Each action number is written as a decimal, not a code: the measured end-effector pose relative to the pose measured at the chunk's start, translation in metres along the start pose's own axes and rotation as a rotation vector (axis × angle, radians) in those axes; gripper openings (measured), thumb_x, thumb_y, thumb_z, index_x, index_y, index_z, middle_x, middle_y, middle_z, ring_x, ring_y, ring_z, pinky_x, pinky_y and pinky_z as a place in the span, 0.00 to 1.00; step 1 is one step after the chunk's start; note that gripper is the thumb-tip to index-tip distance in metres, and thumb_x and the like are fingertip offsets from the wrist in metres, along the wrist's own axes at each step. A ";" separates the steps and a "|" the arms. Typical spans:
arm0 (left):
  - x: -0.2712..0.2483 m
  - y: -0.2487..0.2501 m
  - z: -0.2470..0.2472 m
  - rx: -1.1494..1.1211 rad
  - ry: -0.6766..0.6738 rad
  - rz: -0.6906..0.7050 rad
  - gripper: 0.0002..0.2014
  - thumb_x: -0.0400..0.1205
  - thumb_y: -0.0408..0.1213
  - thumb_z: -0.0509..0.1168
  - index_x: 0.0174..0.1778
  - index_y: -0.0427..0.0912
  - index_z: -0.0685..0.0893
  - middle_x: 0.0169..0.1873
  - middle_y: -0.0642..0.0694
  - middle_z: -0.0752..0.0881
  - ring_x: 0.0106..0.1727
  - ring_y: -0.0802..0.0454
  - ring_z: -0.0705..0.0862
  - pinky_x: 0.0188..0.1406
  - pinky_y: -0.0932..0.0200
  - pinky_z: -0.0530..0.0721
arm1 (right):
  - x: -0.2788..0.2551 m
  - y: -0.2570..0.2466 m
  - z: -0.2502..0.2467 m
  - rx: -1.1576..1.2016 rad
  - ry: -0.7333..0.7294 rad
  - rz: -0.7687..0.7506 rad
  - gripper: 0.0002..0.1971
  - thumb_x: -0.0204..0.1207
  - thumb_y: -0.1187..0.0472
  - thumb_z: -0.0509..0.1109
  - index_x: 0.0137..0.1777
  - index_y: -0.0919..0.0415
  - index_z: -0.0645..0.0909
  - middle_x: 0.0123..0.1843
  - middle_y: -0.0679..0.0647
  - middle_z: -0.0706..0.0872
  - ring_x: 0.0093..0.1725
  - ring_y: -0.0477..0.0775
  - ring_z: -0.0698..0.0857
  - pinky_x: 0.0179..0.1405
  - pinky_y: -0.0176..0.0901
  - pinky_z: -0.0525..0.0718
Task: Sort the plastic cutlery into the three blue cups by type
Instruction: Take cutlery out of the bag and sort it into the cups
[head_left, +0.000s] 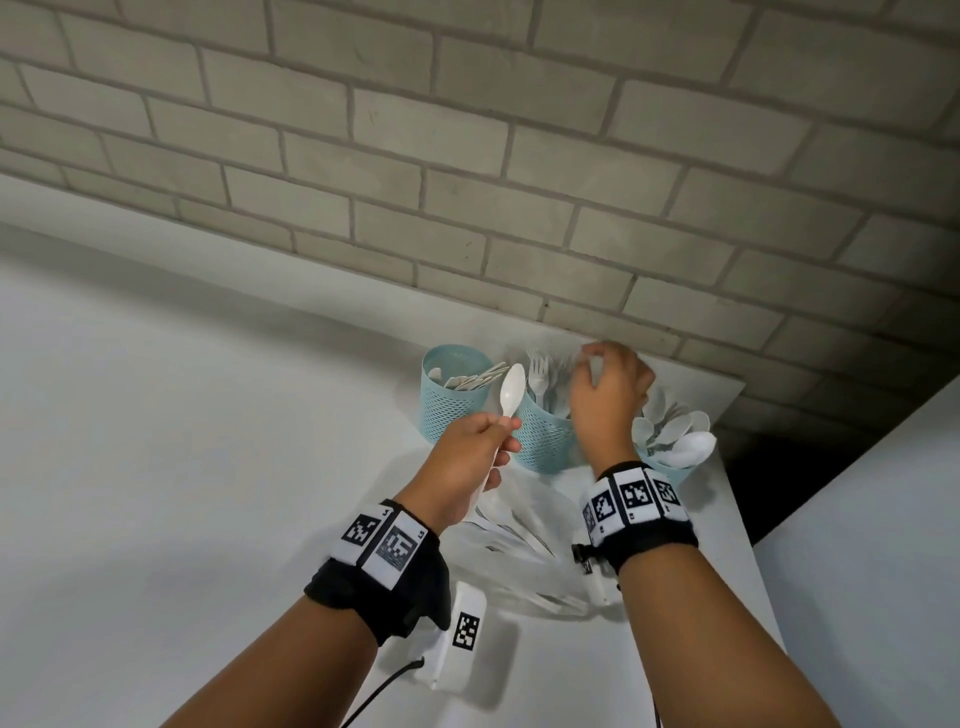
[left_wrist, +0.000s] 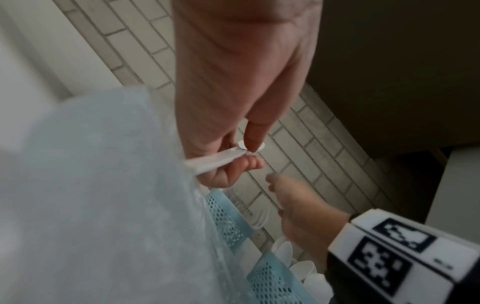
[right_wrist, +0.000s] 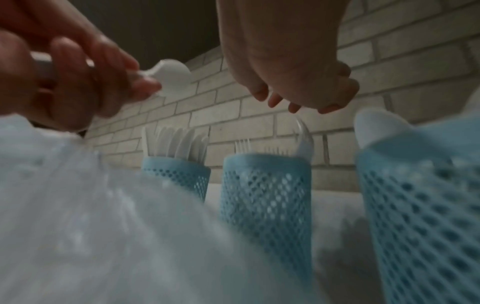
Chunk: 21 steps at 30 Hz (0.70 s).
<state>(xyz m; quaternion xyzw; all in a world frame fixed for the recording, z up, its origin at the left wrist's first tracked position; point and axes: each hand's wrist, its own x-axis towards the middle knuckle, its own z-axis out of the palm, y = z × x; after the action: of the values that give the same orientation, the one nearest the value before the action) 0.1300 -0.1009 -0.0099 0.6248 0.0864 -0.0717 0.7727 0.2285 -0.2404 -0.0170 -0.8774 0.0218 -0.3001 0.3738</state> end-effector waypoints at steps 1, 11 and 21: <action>0.000 0.000 0.001 0.010 0.004 0.016 0.07 0.85 0.36 0.60 0.47 0.40 0.81 0.33 0.49 0.79 0.32 0.57 0.72 0.29 0.65 0.71 | 0.000 -0.008 -0.006 0.089 0.022 -0.053 0.09 0.78 0.59 0.66 0.55 0.60 0.82 0.60 0.56 0.81 0.63 0.59 0.73 0.60 0.47 0.70; -0.004 0.003 0.004 0.040 -0.007 0.102 0.07 0.85 0.35 0.60 0.49 0.39 0.83 0.33 0.49 0.80 0.32 0.59 0.76 0.31 0.70 0.76 | -0.013 -0.054 -0.031 0.436 -0.776 0.054 0.11 0.83 0.55 0.61 0.63 0.54 0.77 0.41 0.54 0.89 0.20 0.40 0.77 0.22 0.31 0.73; -0.008 -0.002 0.004 0.346 -0.032 0.157 0.10 0.84 0.34 0.61 0.55 0.35 0.84 0.36 0.51 0.84 0.35 0.59 0.78 0.33 0.73 0.77 | 0.004 -0.019 -0.060 0.335 -0.204 0.262 0.11 0.84 0.63 0.58 0.55 0.60 0.82 0.45 0.57 0.85 0.24 0.43 0.78 0.18 0.26 0.74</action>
<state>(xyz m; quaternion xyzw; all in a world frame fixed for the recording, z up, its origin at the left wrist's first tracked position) 0.1224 -0.1053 -0.0092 0.7518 0.0114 -0.0351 0.6584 0.1957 -0.2664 0.0296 -0.8185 0.0472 -0.1583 0.5502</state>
